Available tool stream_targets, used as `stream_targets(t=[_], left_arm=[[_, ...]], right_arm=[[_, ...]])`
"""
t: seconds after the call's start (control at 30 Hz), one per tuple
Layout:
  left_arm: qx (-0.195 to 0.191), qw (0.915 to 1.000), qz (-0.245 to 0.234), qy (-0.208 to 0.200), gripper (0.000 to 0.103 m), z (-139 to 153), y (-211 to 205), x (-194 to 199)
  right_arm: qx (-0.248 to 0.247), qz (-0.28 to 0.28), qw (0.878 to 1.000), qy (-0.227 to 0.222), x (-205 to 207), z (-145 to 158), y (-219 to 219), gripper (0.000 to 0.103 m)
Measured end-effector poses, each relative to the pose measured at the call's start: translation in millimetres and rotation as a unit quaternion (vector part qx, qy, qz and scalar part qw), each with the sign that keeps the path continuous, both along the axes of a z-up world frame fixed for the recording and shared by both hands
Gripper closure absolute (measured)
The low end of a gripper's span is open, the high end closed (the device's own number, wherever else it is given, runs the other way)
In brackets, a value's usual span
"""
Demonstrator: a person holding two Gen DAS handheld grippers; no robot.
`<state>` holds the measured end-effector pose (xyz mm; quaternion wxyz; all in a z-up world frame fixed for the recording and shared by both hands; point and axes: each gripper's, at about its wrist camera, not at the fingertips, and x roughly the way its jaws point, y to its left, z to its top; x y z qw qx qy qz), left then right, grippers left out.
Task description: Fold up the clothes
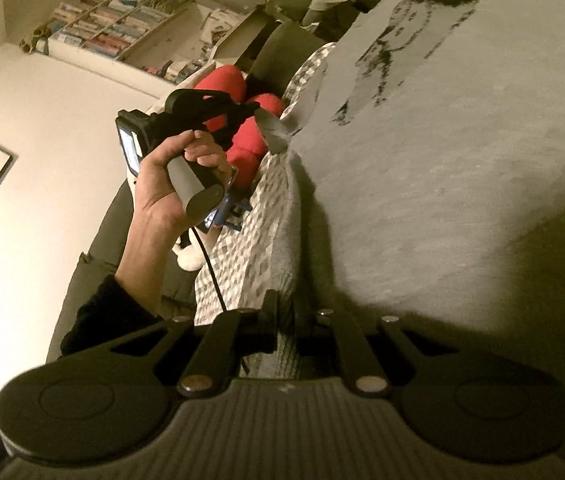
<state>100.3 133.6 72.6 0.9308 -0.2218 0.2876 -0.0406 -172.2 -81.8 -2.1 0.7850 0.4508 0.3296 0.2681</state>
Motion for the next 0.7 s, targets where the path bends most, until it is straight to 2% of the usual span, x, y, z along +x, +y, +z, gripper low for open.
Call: stream_targets(t=[0.1,0.2,0.37,0.67,0.7], left_arm=[[0.013,0.9998,-0.014,-0.003,0.103,0,-11,4],[0.026,0.9993,-0.027,-0.005,0.103,0,-22,7],[0.045,0.9980,-0.043,-0.009,0.103,-1,-36,13],[0.046,0.9971,-0.058,-0.017,0.103,3,-48,17],[0.046,0.9970,-0.059,-0.018,0.103,3,-49,18]], right_arm=[[0.049,0.001,0.998,0.026,0,-10,-7,0.094],[0.054,-0.003,0.998,0.039,-2,-14,-12,0.093],[0.018,-0.011,0.999,0.028,-6,-8,-16,0.093],[-0.055,-0.021,0.998,0.000,-10,2,-10,0.093],[-0.076,-0.024,0.997,-0.008,-11,6,-8,0.087]])
